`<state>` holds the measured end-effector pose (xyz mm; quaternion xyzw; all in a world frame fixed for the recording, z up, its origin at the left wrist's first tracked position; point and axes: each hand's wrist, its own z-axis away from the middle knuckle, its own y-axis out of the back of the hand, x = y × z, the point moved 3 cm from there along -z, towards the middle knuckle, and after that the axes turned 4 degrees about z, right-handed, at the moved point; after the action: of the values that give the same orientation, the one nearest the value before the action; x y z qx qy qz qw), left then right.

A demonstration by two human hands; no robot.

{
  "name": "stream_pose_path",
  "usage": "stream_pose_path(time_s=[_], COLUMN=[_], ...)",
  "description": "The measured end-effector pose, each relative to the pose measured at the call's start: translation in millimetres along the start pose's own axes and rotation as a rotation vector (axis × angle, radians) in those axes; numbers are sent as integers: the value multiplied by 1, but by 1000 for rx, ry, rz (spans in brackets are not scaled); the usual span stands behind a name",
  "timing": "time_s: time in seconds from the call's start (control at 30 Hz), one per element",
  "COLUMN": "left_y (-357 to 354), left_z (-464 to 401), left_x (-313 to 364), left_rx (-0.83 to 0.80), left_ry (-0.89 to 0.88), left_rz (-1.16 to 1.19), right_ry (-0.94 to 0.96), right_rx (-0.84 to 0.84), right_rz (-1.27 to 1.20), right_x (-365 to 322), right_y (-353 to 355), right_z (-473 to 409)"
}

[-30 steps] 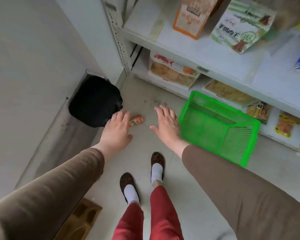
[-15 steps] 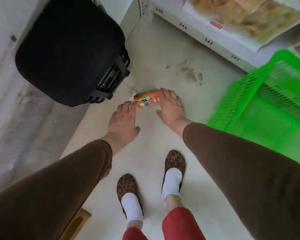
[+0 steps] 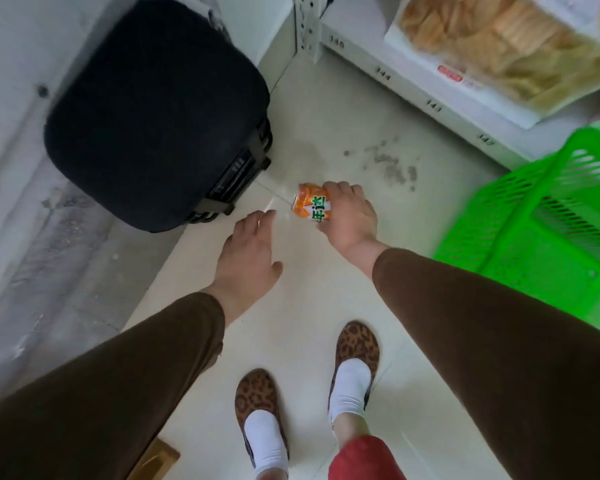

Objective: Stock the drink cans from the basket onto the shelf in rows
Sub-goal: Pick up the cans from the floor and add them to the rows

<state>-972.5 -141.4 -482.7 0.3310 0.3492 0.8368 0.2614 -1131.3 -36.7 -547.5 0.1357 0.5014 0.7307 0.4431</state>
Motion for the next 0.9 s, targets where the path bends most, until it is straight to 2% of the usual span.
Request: stream_pose_path(time_s=[0.23,0.53,0.7,0.8,0.9], left_y=[164,404,477,501,508], left_z=[63,202,266,296,310], left_x=[129,317,407,455,495], left_rx=[157,348,446,492,490], left_ry=[-155,-423,-619,-725,-756], left_rz=[20,32,-4,-30,-58], right_ry=[-180,-214,-236,-249,-274], right_rx=[230,634,854,923,976], right_rz=[-314,-592,-756,-839,-857], right_x=[-1,-34,-31,-16,10], right_y=[229,533,647,692,723], right_z=[90,264,359,396,416])
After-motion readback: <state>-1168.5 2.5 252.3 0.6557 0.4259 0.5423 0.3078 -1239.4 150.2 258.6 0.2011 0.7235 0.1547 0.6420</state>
